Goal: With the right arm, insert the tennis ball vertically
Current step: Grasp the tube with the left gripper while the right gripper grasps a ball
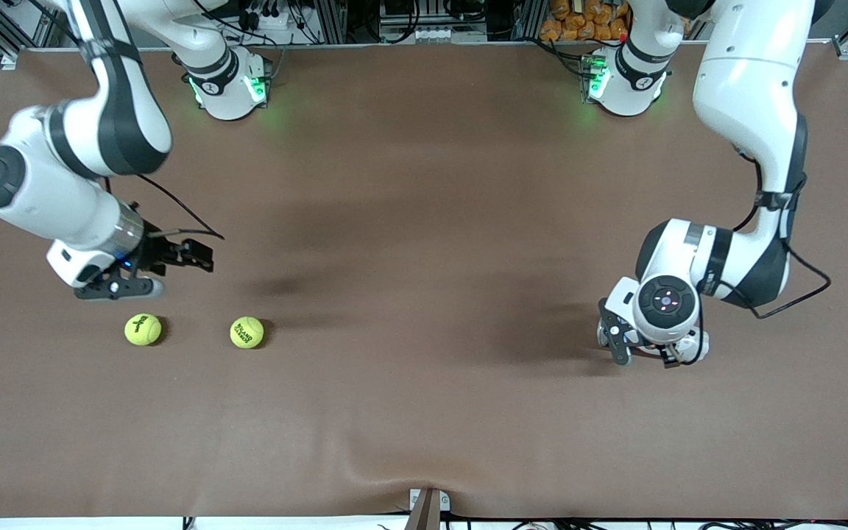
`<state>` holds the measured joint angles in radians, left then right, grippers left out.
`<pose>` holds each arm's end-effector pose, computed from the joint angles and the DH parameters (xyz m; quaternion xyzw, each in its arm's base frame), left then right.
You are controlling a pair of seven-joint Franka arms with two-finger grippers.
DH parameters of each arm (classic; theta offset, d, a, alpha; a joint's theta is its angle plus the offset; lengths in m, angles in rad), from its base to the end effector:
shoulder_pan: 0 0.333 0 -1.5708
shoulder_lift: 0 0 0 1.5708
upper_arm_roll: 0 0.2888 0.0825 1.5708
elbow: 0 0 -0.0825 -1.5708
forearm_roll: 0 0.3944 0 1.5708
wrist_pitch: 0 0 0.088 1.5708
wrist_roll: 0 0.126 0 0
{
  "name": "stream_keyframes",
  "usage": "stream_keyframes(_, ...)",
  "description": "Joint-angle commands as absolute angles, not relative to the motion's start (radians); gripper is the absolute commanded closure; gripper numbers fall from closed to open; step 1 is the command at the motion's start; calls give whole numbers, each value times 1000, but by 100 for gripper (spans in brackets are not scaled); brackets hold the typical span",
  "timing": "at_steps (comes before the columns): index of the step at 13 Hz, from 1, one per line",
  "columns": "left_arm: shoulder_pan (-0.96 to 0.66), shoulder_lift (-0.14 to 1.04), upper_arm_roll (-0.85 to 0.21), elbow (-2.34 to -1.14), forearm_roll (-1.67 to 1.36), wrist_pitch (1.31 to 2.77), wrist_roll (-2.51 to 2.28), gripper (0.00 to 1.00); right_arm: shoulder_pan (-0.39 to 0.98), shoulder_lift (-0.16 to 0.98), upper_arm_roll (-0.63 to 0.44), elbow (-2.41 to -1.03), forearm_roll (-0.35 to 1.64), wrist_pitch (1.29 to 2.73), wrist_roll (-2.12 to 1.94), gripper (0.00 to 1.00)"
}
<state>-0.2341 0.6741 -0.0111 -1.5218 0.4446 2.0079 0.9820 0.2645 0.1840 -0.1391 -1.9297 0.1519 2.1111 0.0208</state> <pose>0.6679 -0.1322 0.2089 -0.7308 0.6502 0.1525 0.1412 0.5961 0.0864 0.3439 -0.9985 -0.0143 0.0038 0.0523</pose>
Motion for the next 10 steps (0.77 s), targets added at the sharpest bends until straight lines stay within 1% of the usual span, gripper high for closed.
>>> stream_keyframes(1,-238,699,-14,-1528,514,2036,997,0,293,274,-146,-1925,181,2234,25,0)
stream_keyframes(3,-235,718,-14,-1543,515,2068,996,0,305,323,-146,-1925,181,2292,26,0)
stream_keyframes(6,-232,721,-12,-1604,518,2156,982,0,325,406,-146,-1924,184,2384,26,0)
stream_keyframes(8,-226,733,-12,-1608,518,2181,982,0,331,442,-146,-1922,198,2428,26,0)
stream_keyframes(10,-227,744,-11,-1608,518,2195,982,0,331,491,-146,-1922,198,2503,26,0)
